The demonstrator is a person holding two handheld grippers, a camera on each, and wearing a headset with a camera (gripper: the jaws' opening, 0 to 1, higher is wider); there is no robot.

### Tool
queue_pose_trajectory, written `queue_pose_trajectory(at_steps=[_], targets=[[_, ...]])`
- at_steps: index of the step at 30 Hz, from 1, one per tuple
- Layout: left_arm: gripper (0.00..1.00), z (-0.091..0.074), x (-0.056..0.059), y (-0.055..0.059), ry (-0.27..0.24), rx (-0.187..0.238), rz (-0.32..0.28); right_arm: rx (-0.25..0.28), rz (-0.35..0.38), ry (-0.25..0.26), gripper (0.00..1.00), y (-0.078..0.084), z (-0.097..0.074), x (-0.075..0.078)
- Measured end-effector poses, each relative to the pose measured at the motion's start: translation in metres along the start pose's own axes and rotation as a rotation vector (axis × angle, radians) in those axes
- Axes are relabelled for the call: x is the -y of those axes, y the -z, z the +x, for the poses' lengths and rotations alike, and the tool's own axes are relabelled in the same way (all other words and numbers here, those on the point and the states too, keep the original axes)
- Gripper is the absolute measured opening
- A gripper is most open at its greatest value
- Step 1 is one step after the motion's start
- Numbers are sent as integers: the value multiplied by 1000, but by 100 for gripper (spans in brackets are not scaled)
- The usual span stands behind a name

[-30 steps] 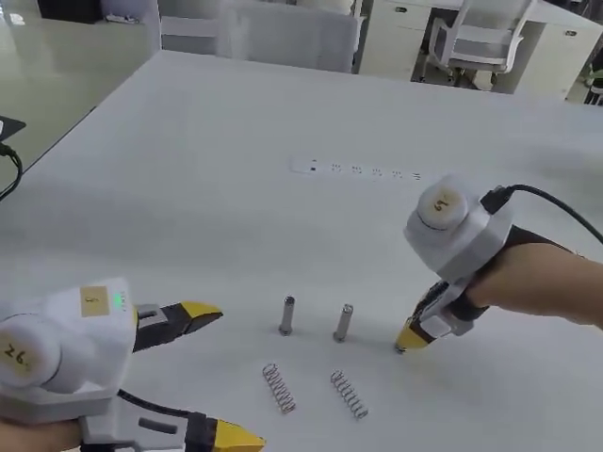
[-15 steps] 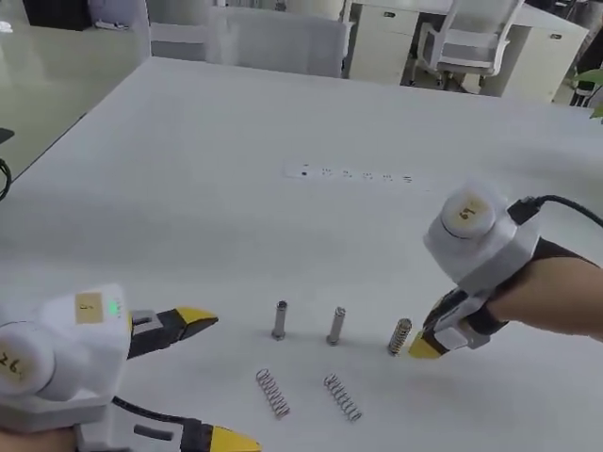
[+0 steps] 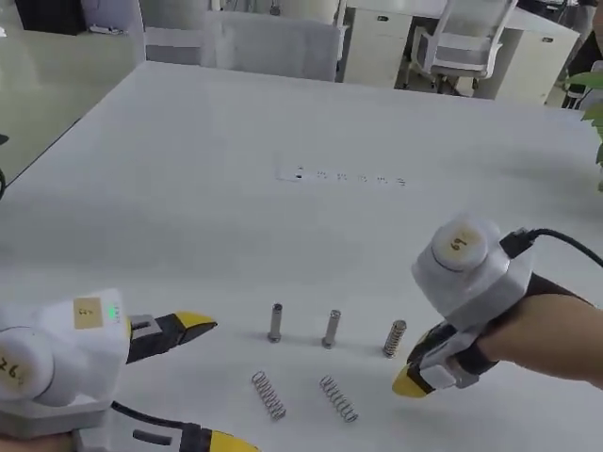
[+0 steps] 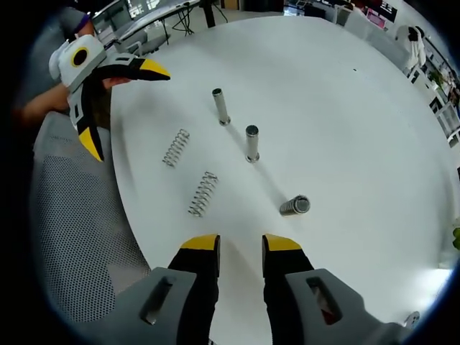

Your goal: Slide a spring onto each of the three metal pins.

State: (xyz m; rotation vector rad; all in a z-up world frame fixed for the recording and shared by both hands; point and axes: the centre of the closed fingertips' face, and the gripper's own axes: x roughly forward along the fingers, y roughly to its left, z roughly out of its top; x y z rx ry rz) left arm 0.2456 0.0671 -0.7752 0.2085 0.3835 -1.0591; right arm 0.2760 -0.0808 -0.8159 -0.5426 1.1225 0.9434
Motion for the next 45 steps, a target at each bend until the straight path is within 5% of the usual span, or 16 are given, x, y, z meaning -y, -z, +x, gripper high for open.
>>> queue_pose_trajectory(at_steps=[20, 45], targets=[[79, 0, 3, -1, 3, 12, -1, 15, -9, -56, 19, -21, 32, -44], [76, 1, 0, -1, 8, 20, -6, -59, -79, 74, 10, -12, 47, -31]])
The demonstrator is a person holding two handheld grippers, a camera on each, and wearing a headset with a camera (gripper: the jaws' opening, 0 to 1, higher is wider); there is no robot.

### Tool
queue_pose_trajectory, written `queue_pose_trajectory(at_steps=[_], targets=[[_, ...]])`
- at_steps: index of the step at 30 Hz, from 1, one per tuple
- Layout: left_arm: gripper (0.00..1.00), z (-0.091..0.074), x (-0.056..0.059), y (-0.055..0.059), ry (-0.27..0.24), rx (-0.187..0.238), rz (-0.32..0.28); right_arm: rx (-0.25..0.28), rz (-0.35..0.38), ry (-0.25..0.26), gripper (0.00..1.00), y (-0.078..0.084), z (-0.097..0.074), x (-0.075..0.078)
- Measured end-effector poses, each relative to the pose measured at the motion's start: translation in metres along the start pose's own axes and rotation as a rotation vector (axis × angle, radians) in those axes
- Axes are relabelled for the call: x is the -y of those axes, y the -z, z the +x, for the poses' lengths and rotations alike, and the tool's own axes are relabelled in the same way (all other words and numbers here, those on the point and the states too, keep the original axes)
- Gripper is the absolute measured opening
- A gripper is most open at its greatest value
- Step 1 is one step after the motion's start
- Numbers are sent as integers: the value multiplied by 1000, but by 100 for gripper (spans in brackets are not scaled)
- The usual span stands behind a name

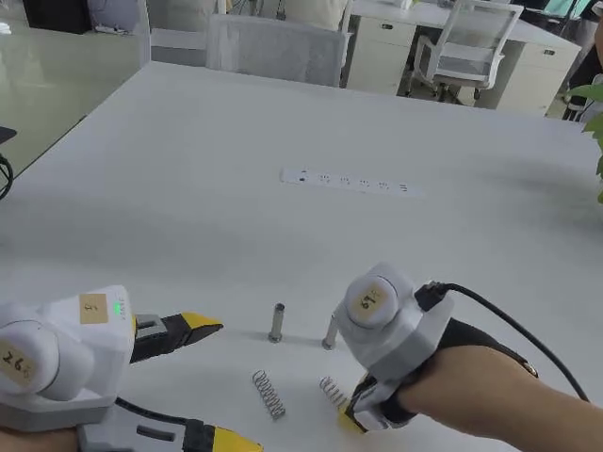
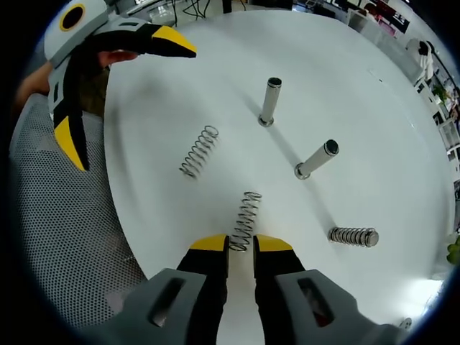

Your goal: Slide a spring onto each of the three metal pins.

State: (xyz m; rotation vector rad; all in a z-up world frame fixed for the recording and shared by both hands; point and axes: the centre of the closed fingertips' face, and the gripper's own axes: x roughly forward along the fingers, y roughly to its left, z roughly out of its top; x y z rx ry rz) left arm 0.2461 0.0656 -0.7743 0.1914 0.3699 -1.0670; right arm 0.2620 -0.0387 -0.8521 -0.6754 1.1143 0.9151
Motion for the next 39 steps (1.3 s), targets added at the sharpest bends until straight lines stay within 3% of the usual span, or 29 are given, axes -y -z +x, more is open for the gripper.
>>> queue_pose_trajectory(at_steps=[11, 22, 27, 35, 39], targets=[[74, -1, 2, 2, 3, -5, 2, 0, -22, 2, 8, 1, 0, 2], [70, 1, 8, 0, 25, -8, 13, 24, -27, -37, 7, -7, -16, -9], [64, 3, 13, -3, 51, -4, 28, 30, -88, -90, 7, -13, -30, -27], [51, 8, 23, -7, 96, -4, 56, 67, -157, -134, 8, -32, -46, -44], [46, 9, 26, -9, 108, 2, 63, 74, -233, -154, 7, -38, -52, -53]])
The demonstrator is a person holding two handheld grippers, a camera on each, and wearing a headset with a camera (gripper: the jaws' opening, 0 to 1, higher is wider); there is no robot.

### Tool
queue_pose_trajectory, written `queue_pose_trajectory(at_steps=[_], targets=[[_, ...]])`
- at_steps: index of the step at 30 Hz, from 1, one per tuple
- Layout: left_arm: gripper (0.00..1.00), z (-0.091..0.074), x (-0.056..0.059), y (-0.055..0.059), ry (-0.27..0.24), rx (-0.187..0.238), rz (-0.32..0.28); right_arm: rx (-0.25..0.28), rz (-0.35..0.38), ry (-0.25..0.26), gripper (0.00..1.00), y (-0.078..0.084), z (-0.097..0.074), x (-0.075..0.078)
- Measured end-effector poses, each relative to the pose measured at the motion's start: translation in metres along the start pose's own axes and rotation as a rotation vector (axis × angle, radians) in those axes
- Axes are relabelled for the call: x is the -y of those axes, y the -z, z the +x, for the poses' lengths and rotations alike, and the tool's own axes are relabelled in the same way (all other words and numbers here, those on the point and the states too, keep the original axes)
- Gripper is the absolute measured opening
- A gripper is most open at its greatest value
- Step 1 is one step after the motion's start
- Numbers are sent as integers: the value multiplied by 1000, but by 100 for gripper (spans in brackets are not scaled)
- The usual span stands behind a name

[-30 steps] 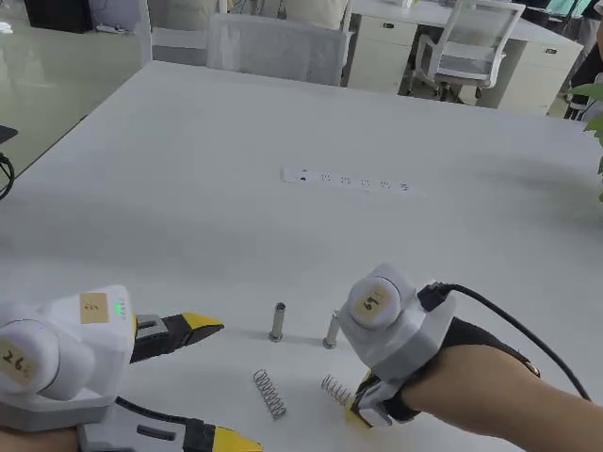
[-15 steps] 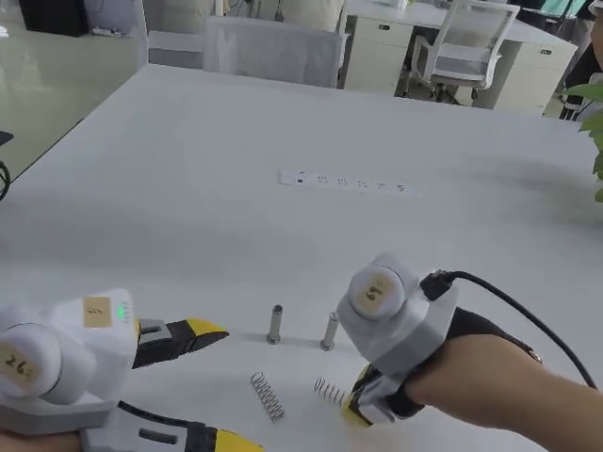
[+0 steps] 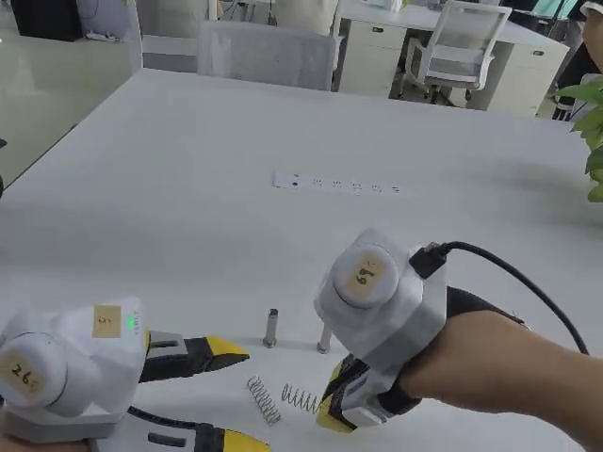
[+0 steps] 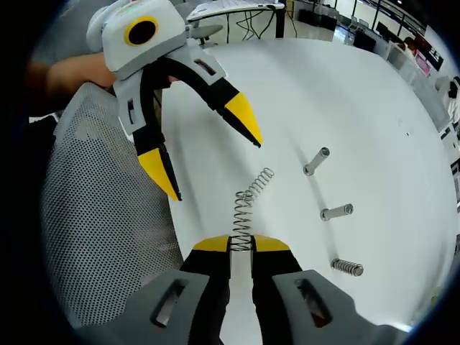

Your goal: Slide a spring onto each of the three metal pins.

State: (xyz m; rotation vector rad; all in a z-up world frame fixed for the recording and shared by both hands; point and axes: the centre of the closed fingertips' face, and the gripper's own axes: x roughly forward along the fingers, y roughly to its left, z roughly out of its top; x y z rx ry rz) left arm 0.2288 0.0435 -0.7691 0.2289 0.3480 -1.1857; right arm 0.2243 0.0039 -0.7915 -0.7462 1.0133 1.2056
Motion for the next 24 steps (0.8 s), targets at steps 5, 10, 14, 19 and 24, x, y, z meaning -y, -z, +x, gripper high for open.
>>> queue_pose_trajectory(at_steps=[5, 10, 14, 19, 24], targets=[[37, 1, 6, 0, 29, -5, 19, -10, -79, -23, 7, -4, -2, -10], [28, 2, 11, -1, 55, -3, 38, -10, -118, -51, 7, -8, -4, -18], [22, 4, 15, -3, 77, 5, 44, -9, -135, -59, 7, -10, -5, -22], [13, 6, 21, -5, 104, 5, 52, -9, -161, -64, 7, -13, -7, -24], [9, 7, 24, -5, 119, 1, 63, -15, -185, -76, 7, -15, -8, -28]])
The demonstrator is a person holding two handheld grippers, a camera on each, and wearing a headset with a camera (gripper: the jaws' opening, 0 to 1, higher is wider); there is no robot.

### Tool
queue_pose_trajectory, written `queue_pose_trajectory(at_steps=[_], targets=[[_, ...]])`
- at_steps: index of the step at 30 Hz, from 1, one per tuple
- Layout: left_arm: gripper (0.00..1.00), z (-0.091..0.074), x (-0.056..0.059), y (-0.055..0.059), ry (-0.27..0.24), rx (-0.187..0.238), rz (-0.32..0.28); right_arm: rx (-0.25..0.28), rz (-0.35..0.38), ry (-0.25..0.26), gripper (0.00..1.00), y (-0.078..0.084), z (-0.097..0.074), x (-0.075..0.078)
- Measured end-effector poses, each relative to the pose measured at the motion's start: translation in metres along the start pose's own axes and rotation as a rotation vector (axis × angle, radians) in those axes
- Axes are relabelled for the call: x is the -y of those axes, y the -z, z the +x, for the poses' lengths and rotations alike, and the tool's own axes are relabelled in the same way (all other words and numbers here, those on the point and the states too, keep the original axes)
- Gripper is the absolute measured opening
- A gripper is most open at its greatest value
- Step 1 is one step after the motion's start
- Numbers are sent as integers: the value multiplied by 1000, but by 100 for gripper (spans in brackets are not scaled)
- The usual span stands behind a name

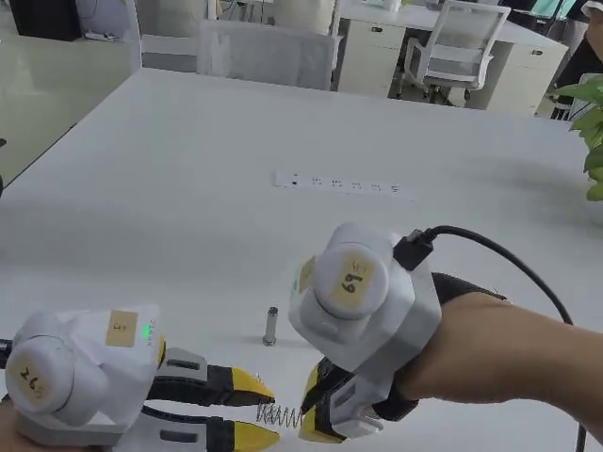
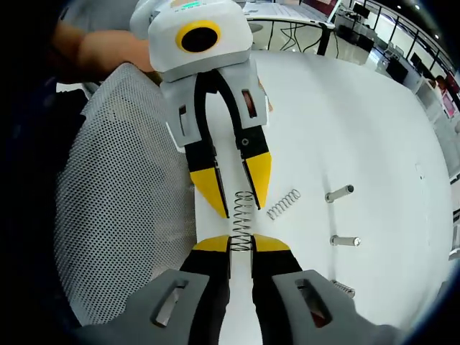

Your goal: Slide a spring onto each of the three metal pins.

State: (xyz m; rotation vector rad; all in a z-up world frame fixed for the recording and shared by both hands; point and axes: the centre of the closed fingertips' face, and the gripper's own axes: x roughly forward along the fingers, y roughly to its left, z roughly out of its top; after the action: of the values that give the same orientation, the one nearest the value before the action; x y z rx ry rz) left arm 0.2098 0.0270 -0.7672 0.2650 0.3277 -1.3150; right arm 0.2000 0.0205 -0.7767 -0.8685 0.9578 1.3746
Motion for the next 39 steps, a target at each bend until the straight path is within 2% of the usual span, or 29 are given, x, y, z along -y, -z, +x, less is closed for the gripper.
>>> queue_pose_trajectory(at_steps=[10, 11, 12, 17, 22, 29, 33, 39], targets=[[4, 0, 1, 4, 5, -16, 42, 11, -10, -9, 8, -2, -3, -1], [3, -1, 1, 6, 8, -30, 51, 9, -8, -8, 8, -1, -4, 0], [3, 0, 1, 5, 6, -21, 49, 26, -7, -13, 8, -3, -6, 0], [3, 0, -1, 2, 2, -9, 44, 44, 1, -2, 7, -6, -12, 1], [3, 0, -1, 4, 5, -20, 48, 78, 4, 4, 7, -17, -18, 1], [3, -1, -1, 2, -2, -13, 47, 124, -11, 17, 7, -35, -26, 0], [3, -1, -1, -1, -2, -8, 51, 130, -25, 21, 7, -42, -27, -1], [3, -1, -1, -1, -3, -9, 52, 112, -35, 24, 7, -40, -27, 0]])
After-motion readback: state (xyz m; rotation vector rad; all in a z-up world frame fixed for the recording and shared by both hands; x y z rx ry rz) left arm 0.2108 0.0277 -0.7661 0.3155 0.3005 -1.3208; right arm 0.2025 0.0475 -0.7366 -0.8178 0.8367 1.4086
